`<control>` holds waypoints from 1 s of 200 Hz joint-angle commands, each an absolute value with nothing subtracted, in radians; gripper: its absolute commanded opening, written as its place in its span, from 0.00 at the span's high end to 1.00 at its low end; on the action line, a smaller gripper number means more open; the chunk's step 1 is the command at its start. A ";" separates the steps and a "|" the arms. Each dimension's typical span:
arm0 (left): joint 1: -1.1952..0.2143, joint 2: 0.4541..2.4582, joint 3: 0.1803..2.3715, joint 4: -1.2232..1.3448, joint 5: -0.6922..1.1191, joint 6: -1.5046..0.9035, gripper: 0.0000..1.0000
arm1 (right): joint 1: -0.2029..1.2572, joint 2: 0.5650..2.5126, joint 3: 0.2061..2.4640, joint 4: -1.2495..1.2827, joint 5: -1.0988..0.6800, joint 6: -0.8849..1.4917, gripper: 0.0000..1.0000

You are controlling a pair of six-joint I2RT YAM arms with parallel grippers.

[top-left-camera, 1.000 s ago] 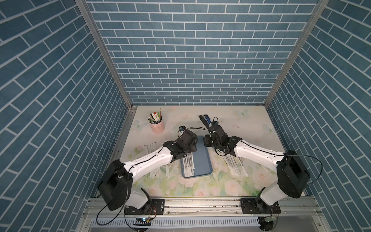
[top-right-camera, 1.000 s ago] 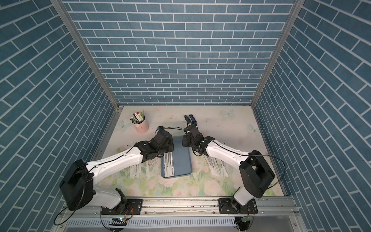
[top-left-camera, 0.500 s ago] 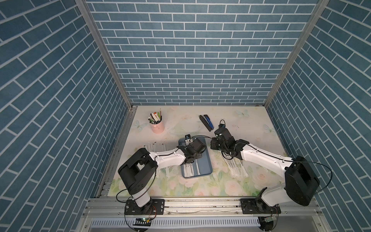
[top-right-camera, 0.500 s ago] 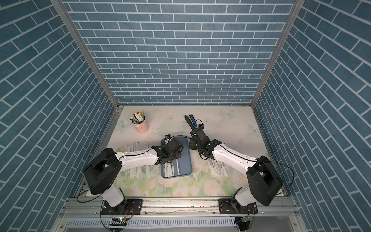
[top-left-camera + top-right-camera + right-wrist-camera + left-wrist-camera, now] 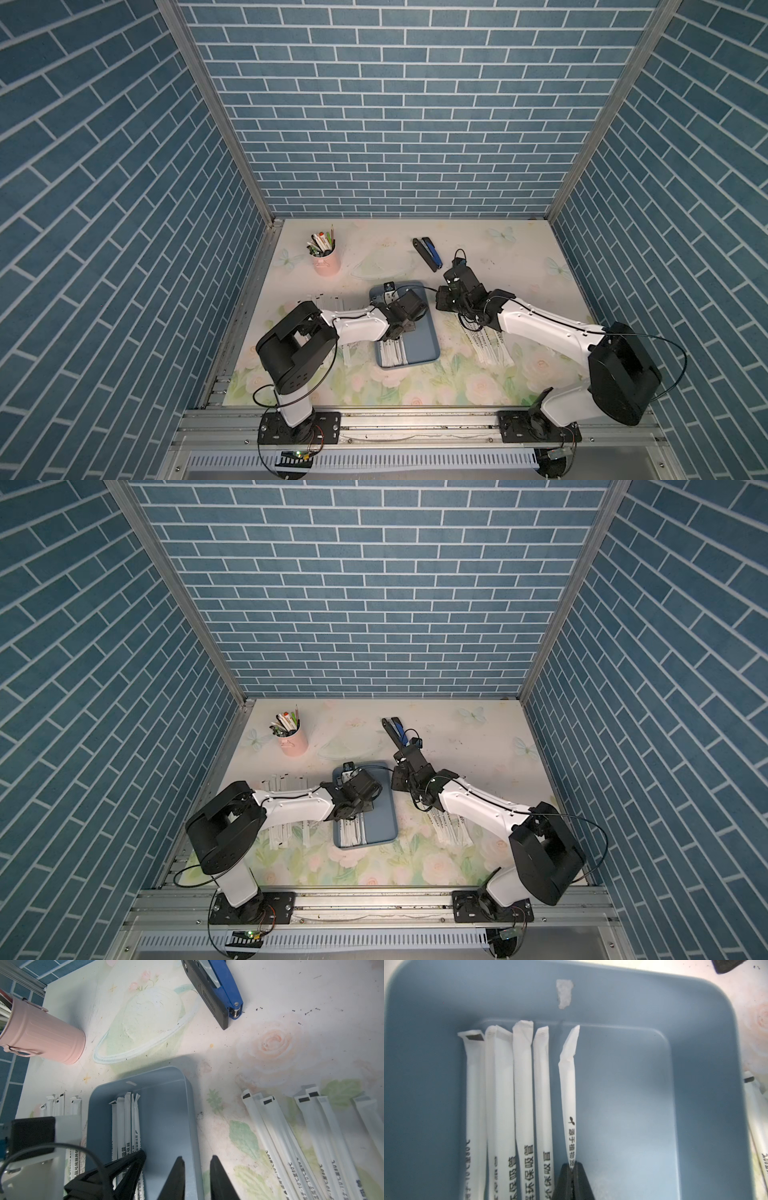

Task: Put the straws into the storage box
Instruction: Place the straw in the storage box.

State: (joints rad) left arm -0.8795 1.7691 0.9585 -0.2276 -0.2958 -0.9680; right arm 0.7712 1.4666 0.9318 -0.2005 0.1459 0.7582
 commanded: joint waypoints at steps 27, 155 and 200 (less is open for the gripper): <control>-0.884 1.790 0.974 -0.261 -0.312 -0.940 0.93 | 0.767 1.474 0.924 -0.191 0.146 0.749 0.76; -0.884 1.733 0.989 -0.279 -0.318 -0.927 0.81 | 0.758 1.464 0.925 -0.209 0.159 0.731 0.76; -0.881 1.574 1.016 -0.358 -0.419 -0.868 0.74 | 0.670 1.357 0.846 -0.319 0.114 0.644 0.76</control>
State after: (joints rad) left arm -0.8795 1.6825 0.9821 -0.2901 -0.3229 -0.9195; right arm 0.7078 1.4307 0.8909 -0.2142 0.1310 0.7280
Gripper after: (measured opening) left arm 0.237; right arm 0.235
